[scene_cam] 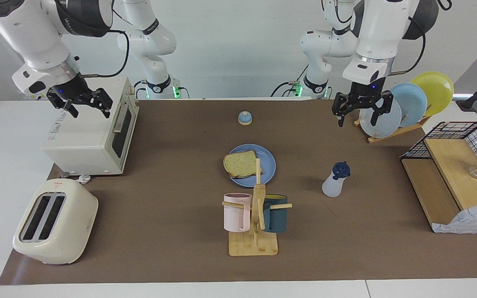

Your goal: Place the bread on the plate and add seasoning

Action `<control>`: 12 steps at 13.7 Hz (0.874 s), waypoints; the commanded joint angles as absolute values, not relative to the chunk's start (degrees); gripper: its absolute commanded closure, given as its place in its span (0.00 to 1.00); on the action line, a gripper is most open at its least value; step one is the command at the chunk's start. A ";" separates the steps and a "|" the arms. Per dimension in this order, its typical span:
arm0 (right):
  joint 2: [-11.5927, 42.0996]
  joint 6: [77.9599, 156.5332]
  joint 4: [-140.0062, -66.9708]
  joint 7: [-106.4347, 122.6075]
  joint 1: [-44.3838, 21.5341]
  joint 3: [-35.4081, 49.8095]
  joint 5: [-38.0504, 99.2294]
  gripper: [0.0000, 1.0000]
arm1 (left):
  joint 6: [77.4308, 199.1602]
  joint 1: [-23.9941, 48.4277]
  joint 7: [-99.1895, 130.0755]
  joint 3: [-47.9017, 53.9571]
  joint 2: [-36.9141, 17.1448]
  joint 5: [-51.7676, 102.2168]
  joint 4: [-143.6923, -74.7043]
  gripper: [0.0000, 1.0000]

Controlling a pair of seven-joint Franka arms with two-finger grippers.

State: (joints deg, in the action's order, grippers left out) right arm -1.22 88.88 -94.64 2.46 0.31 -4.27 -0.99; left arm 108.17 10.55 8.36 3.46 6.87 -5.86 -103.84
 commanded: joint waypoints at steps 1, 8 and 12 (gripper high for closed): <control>-1.76 89.47 -95.45 3.87 0.70 -4.04 -1.05 0.00 | 103.11 6.87 6.59 3.96 5.98 -3.08 -101.51 0.00; -1.76 89.47 -95.45 3.87 0.70 -4.04 -1.05 0.00 | 93.81 6.50 6.15 3.08 6.24 -2.29 -100.03 0.00; -1.76 89.47 -95.45 3.87 0.70 -4.04 -1.05 0.00 | 86.40 3.70 6.15 4.13 7.03 1.93 -97.47 0.00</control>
